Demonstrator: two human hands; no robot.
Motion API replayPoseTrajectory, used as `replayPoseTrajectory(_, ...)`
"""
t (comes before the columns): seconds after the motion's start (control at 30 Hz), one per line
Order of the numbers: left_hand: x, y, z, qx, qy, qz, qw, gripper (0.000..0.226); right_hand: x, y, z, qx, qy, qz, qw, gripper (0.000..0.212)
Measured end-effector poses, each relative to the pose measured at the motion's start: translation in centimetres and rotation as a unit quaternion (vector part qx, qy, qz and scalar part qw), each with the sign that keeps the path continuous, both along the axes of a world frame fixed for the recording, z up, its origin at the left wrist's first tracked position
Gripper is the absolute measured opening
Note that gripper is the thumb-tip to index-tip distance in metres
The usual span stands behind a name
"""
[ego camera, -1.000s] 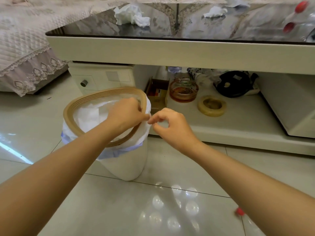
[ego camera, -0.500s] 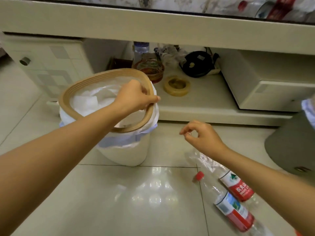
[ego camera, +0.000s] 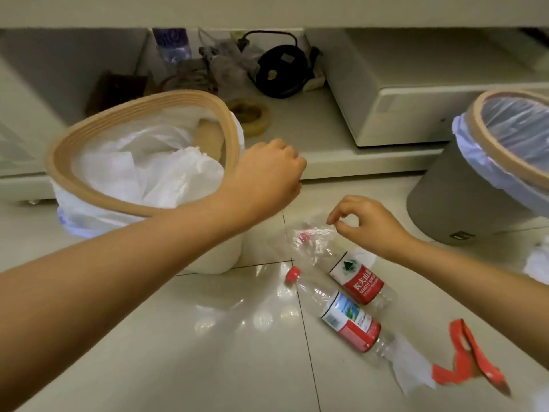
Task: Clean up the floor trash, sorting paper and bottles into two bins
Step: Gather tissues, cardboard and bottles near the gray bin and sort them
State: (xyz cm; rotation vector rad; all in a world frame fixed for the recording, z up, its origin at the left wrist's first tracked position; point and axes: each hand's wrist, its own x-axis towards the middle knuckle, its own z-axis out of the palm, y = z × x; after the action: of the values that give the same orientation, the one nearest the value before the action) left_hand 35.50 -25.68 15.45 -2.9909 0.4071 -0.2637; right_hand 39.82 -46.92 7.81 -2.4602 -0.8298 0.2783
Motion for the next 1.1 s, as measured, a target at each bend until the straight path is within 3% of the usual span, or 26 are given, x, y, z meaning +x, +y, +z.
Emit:
replayPoseTrajectory(0.13, 1.7, -3.2, -4.4, 0.006, 0.176, 0.003, 0.984, 0.047, 0.5, -4.5, -1.7, 0.001, 0.033, -0.034, 0.999, 0.013)
replayPoseTrajectory(0.2, 2.5, -3.9, -7.1, 0.024, 0.27, 0.018, 0.962, 0.069, 0.6, -6.7, -3.2, -0.004, 0.061, -0.067, 0.996, 0.015)
replayPoseTrajectory(0.3, 3.2, -4.5, -11.2, 0.057, 0.36, 0.043, 0.93, 0.118, 1.0, -9.7, -6.0, -0.037, 0.104, -0.113, 0.987, 0.032)
replayPoseTrajectory(0.37, 3.3, -4.9, -13.4, 0.056, 0.384, 0.044, 0.921, 0.131, 1.1, -10.9, -7.7, -0.069, 0.128, -0.114, 0.983, 0.045)
replayPoseTrajectory(0.47, 3.2, -5.2, -15.7, 0.025, 0.373, 0.03, 0.927, 0.117, 1.0, -11.5, -9.3, -0.172, 0.146, -0.071, 0.972, 0.064)
replayPoseTrajectory(0.53, 3.2, -5.2, -16.3, 0.008, 0.35, 0.006, 0.937, 0.088, 1.1, -11.2, -9.7, -0.229, 0.13, -0.037, 0.964, 0.075)
replayPoseTrajectory(0.63, 3.3, -4.9, -16.5, 0.003, 0.287, -0.03, 0.958, 0.048, 1.5, -10.5, -10.4, -0.238, 0.101, -0.007, 0.966, 0.08)
replayPoseTrajectory(0.73, 3.0, -4.7, -16.8, -0.006, 0.243, -0.04, 0.969, 0.028, 1.5, -9.8, -11.5, -0.221, 0.094, -0.022, 0.971, 0.071)
replayPoseTrajectory(0.93, 2.7, -4.4, -15.8, -0.076, 0.186, -0.006, 0.98, 0.021, 0.3, -9.4, -13.0, -0.168, 0.044, -0.064, 0.983, 0.022)
replayPoseTrajectory(1.1, 1.8, -4.1, -12.7, -0.112, 0.134, 0.029, 0.984, 0.019, -0.3, -9.8, -11.3, -0.093, 0.058, -0.109, 0.988, 0.016)
